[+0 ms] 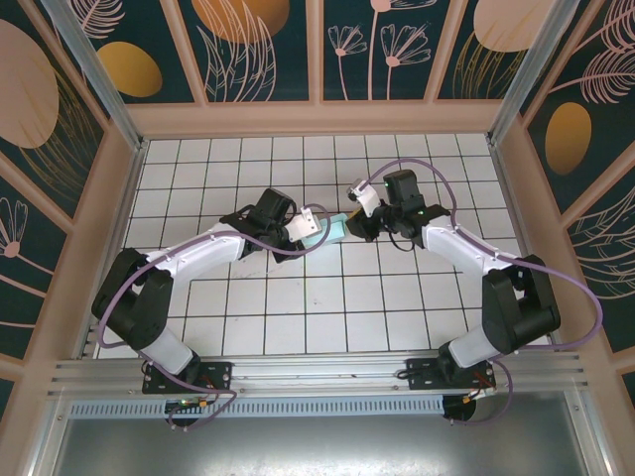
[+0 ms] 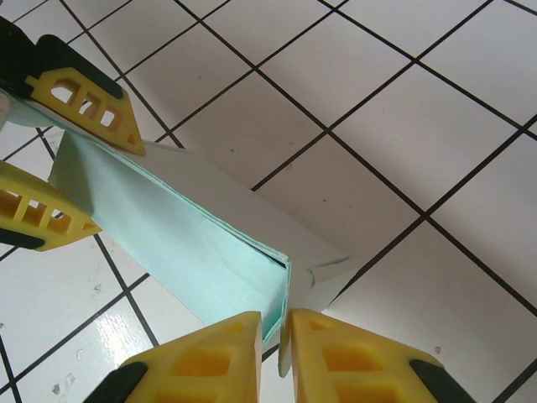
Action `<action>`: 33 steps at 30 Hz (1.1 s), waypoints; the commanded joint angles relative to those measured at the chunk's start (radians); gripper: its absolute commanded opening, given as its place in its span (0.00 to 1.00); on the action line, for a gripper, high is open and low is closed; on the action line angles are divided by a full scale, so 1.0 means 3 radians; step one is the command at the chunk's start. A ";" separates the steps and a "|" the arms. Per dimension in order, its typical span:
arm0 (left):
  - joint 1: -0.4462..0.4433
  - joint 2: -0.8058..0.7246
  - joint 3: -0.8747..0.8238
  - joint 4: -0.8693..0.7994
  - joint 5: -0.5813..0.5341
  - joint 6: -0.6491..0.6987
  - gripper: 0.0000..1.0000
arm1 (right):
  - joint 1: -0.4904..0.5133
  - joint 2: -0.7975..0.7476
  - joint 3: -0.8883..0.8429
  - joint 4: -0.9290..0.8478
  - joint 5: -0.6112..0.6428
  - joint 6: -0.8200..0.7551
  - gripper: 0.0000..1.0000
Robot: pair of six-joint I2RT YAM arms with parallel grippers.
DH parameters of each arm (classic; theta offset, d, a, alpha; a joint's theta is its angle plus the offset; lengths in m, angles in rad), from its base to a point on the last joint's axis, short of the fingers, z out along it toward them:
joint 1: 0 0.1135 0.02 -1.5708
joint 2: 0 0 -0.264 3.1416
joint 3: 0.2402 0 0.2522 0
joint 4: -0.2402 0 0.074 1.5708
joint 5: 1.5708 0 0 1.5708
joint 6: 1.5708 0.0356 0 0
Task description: Fold the paper box
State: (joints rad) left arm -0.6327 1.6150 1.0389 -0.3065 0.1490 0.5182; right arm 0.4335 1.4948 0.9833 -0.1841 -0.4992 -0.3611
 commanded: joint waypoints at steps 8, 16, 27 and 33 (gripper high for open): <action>0.0007 0.0190 -0.0107 -0.0361 0.0143 -0.0099 0.29 | 0.0036 0.0141 0.0156 -0.0001 0.0009 0.0132 0.01; 0.0008 0.0255 -0.0008 -0.0282 0.0171 -0.0497 0.28 | 0.0104 0.0025 -0.0020 0.0327 0.0329 0.0645 0.00; 0.0005 0.0593 0.0368 -0.0286 0.0364 -0.0916 0.26 | 0.0204 -0.0036 -0.0335 0.0994 0.0534 0.1267 0.00; 0.0007 0.0644 0.0378 -0.0331 0.0303 -0.0825 0.29 | 0.0212 -0.0029 -0.0463 0.1037 0.0649 0.1108 0.00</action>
State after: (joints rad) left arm -0.6273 1.7355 1.1805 -0.3290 0.2062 0.2966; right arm 0.4664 1.4948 0.8795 0.1146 -0.2768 -0.0189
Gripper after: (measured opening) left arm 0.364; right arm 0.052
